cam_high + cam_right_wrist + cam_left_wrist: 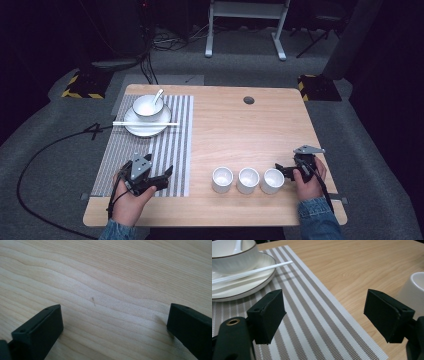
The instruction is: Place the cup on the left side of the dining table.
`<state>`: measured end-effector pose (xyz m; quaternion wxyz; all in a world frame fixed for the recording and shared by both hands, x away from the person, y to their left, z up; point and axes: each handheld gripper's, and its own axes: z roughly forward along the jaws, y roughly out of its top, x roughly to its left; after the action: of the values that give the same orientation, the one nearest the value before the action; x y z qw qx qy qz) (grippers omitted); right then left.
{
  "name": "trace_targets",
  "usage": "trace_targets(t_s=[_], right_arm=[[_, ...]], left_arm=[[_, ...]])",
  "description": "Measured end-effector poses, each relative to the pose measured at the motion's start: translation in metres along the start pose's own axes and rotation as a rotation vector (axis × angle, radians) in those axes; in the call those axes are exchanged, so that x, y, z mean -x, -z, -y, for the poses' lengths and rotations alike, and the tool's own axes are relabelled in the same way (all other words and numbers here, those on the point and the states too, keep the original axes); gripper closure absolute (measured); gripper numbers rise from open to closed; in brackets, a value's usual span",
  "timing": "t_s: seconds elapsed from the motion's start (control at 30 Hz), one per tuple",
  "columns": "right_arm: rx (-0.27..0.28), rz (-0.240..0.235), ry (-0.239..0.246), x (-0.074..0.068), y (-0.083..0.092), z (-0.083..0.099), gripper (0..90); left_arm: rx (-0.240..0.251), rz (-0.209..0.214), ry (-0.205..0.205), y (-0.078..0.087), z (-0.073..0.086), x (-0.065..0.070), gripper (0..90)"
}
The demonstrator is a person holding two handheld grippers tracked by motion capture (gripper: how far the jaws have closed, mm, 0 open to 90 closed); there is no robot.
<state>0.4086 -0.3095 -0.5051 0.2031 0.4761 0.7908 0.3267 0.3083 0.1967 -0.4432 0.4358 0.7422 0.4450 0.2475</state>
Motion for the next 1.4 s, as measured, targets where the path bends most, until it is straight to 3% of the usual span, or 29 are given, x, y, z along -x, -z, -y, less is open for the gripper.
trace_targets(t_s=[0.3, 0.53, 0.7, 1.07, 1.4], right_arm=[[0.0, 0.0, 0.0, 0.0, 0.0, 0.0, 0.3], [0.0, 0.0, 0.0, 0.0, 0.0, 0.0, 0.3], [0.0, 0.0, 0.0, 0.0, 0.0, 0.0, 0.3], [0.0, 0.0, 0.0, 0.0, 0.0, 0.0, 0.3], [0.0, 0.0, 0.0, 0.0, 0.0, 0.0, 0.3]], left_arm=[[0.001, 0.057, -0.035, -0.019, -0.013, 0.022, 18.1], [0.021, 0.135, -0.054, -0.033, -0.025, 0.04, 16.6], [0.02, 0.165, -0.059, -0.042, -0.03, 0.054, 16.6], [-0.012, 0.233, -0.091, -0.063, -0.03, 0.091, 17.2], [-0.045, 0.273, -0.121, -0.079, -0.024, 0.112, 16.9]])
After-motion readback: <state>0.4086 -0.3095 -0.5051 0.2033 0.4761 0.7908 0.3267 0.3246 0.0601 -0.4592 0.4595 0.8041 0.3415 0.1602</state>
